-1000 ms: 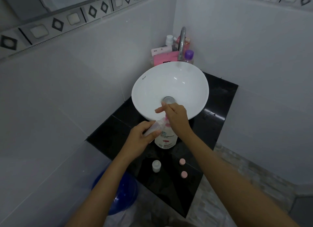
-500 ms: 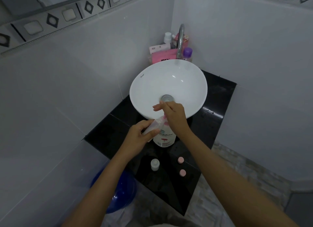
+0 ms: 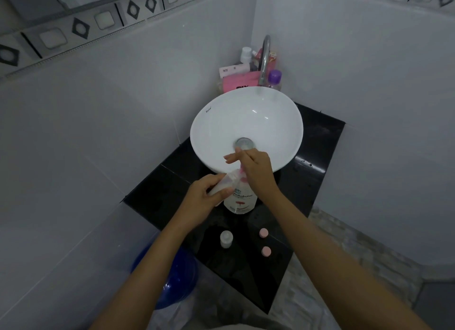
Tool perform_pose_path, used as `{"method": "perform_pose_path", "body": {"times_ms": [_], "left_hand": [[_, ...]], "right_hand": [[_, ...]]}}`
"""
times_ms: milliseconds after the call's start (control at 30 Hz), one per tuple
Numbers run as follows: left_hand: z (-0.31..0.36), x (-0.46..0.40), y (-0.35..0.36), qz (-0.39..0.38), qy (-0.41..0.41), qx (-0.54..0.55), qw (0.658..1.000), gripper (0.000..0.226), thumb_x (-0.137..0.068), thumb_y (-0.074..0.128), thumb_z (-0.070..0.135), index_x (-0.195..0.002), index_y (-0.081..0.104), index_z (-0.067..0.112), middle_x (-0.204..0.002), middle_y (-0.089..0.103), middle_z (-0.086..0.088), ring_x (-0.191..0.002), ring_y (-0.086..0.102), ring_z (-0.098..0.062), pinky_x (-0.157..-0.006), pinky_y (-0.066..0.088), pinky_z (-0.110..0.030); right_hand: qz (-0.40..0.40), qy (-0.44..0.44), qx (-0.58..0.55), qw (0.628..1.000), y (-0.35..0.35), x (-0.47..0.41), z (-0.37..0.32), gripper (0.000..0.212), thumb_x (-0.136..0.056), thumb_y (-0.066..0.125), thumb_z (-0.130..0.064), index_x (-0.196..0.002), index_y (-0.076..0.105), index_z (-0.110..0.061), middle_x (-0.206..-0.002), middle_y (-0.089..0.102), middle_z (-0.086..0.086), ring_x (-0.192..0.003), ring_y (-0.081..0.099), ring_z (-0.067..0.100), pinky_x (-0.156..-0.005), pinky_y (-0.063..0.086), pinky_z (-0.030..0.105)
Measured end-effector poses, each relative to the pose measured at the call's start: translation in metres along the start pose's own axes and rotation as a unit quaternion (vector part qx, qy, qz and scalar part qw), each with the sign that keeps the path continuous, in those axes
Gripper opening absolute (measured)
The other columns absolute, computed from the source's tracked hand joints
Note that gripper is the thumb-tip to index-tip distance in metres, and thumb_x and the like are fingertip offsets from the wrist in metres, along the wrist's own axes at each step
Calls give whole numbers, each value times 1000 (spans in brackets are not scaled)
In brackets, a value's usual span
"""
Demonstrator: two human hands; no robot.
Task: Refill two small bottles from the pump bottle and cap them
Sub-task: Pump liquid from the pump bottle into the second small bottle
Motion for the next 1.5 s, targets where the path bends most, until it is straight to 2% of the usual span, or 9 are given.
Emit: {"method": "perform_pose_path", "body": {"times_ms": [233,400,500,600,767,867,1033,1267,1500], "left_hand": [[-7,1,3,-8,-13,5,1000,37,-87,62,24,-123,59,21,-114,64,-1,-99,61,-1,-74,46,-4],[5,2,4,-17,4,21,1000,32,-88,60,22,-120,60,22,-110,65,5,-95,60,8,-74,47,-5],[4,2,4,-17,6,25,1000,32,-88,60,22,-120,59,25,-110,65,7,-97,60,7,-76,47,-6],[-5,1,4,-9,-6,14,1000,37,-87,61,23,-124,59,20,-113,65,1,-99,61,1,-77,48,-7],[-11,3,6,-15,-22,12,1000,41,-88,60,25,-128,57,19,-118,64,1,-107,60,-6,-78,50,-13],[-4,6,7,-15,-12,18,1000,35,-88,59,26,-123,57,27,-117,64,5,-105,60,0,-78,50,-13],[6,10,8,-12,-4,24,1000,29,-89,58,25,-116,56,36,-115,63,10,-102,58,8,-78,48,-6],[11,13,2,-2,-9,19,1000,27,-90,57,24,-109,53,44,-110,60,20,-96,56,19,-73,43,0],[6,21,0,5,-18,19,1000,28,-90,56,26,-110,51,46,-112,58,23,-102,56,9,-74,45,-7]], "right_hand": [[-38,29,22,999,4,-3,5,39,-95,47,-28,-68,74,-19,-91,76,-3,-64,60,5,-68,52,33],[-41,15,12,999,0,-2,-17,34,-95,51,-24,-80,76,-8,-83,71,21,-74,63,26,-55,49,29],[-31,19,7,999,3,-2,-9,37,-96,48,-24,-73,75,-15,-90,75,12,-85,67,32,-69,53,35],[-21,14,31,999,7,-1,2,43,-94,45,-32,-59,70,-33,-87,76,-10,-85,69,14,-93,46,53],[-34,23,77,996,9,3,5,43,-91,40,-43,-58,67,-41,-81,75,-12,-69,63,8,-95,43,57],[-51,45,65,996,4,5,-6,40,-92,44,-43,-72,74,-28,-79,71,7,-67,60,18,-83,53,46],[-56,60,16,997,0,3,-17,38,-96,47,-33,-86,75,-10,-72,60,-11,-70,53,8,-54,47,25],[-41,34,18,998,-1,-2,-15,38,-97,47,-29,-82,76,-10,-69,63,-17,-72,58,3,-76,44,30],[-38,33,9,999,0,-6,-10,38,-96,47,-28,-79,76,-10,-79,71,-6,-75,59,2,-89,48,33]]}}
Point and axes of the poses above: each hand's wrist, its own x-axis away from the middle knuckle, its own y-axis out of the palm, z = x × y, the point moved 9 cm from there along -x, towards the middle knuckle
